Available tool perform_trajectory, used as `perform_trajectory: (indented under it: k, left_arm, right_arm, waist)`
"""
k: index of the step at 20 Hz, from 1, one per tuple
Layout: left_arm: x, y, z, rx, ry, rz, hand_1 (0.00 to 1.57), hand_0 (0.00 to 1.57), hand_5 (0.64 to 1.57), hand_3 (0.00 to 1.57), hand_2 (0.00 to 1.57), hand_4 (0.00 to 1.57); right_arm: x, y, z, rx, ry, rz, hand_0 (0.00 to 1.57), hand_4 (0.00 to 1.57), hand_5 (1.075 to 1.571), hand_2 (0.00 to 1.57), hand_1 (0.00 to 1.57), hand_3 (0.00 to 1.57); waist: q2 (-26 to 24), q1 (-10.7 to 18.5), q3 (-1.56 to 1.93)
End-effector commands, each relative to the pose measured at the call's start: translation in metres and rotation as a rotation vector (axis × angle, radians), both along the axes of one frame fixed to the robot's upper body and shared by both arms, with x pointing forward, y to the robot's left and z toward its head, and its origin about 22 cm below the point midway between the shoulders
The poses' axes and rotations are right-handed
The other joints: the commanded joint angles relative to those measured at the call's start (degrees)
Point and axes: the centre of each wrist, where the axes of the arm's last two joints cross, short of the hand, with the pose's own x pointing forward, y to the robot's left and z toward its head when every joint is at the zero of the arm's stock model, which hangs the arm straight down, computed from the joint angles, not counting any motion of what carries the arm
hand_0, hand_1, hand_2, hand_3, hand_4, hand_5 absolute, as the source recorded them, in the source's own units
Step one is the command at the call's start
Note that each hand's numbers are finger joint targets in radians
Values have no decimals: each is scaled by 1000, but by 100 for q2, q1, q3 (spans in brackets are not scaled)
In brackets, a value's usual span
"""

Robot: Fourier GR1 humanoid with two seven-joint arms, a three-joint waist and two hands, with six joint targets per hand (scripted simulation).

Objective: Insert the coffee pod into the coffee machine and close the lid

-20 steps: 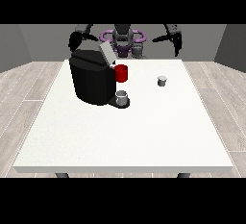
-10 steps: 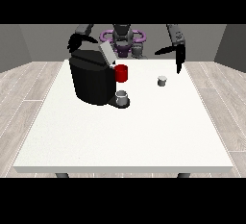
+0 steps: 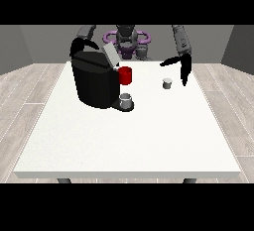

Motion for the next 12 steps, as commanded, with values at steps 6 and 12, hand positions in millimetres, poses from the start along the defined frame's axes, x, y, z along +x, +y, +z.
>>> perform_trajectory:
  k: [6,12]
  left_arm:
    - [12,-23,-11,155,75,-84,105,105,1571,0,502,0]
    - [11,-9,-27,214,109,-17,758,758,1571,513,820,0]
  right_arm:
    - [21,-9,-3,-29,104,-59,0,407,1571,0,0,0]
    - [15,-2,-13,-43,61,-24,0,410,1571,0,0,0]
  waist:
    - [-179,319,2]
    - [52,64,0]
